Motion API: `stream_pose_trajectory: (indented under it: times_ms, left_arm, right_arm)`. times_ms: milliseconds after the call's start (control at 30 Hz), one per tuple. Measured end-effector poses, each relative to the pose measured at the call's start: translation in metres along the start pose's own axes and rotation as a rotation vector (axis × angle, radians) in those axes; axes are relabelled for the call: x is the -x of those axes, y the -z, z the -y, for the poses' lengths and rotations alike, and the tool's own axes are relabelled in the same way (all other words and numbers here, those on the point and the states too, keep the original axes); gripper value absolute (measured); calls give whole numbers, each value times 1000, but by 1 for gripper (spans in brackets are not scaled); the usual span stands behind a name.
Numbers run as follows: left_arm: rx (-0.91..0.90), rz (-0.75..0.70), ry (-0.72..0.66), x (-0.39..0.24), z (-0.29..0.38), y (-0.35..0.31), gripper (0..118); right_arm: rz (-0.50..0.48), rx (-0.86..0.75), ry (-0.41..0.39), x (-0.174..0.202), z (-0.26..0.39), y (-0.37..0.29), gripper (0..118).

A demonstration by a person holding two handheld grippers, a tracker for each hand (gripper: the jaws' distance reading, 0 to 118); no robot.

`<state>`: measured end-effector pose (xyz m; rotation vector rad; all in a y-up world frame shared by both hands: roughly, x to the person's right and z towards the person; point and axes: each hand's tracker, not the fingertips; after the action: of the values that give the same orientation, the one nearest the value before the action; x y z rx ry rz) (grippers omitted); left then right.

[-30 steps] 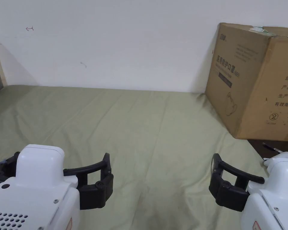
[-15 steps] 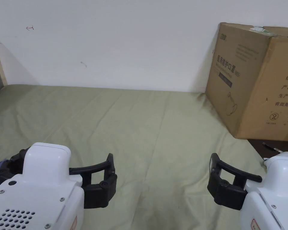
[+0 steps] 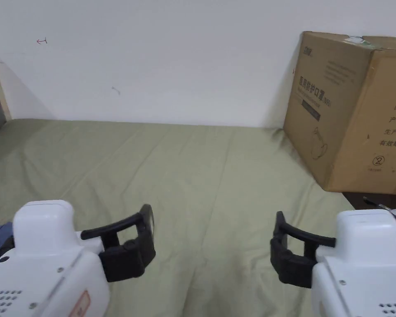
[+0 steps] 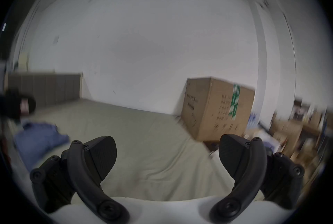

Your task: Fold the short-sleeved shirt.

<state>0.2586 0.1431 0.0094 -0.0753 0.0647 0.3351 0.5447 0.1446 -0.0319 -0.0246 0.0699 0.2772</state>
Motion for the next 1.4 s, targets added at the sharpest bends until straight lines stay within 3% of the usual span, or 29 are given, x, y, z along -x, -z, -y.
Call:
stream_pose_trajectory:
  times_ms: [100,167,233,300,400,500,567,767,833,933,1167,1400]
  left_arm:
    - [-31,102,-415,27,9,2,118]
    - [-31,89,-574,42,21,7,118]
    - [-33,30,-615,51,32,8,118]
    - [-27,-21,-631,56,40,10,118]
    - [12,-12,-717,62,44,13,118]
    - [12,-70,-645,60,35,14,118]
    - [-6,-124,-472,48,23,14,118]
    - [-17,-132,199,-13,-1,12,118]
    - [-21,-145,343,-23,1,8,118]
    - [-27,-127,488,-38,9,4,118]
    - [5,-105,409,-36,15,6,118]
    - [-10,-84,346,-27,5,4,118]
  right_arm:
    - [64,-55,-341,35,-5,-5,114]
    - [61,-84,-529,55,-1,-9,114]
    - [8,-96,-632,69,6,-12,114]
    - [-32,-84,-658,79,11,-13,114]
    - [-72,-55,-616,84,13,-10,114]
    - [-57,-44,-530,77,10,-7,114]
    - [-55,-22,-376,65,3,-5,114]
    - [-78,38,222,9,-5,0,114]
    - [-47,62,318,-3,-1,3,114]
    - [46,61,305,-14,9,5,114]
    - [44,77,299,-20,14,5,114]
    - [57,44,244,-17,10,2,112]
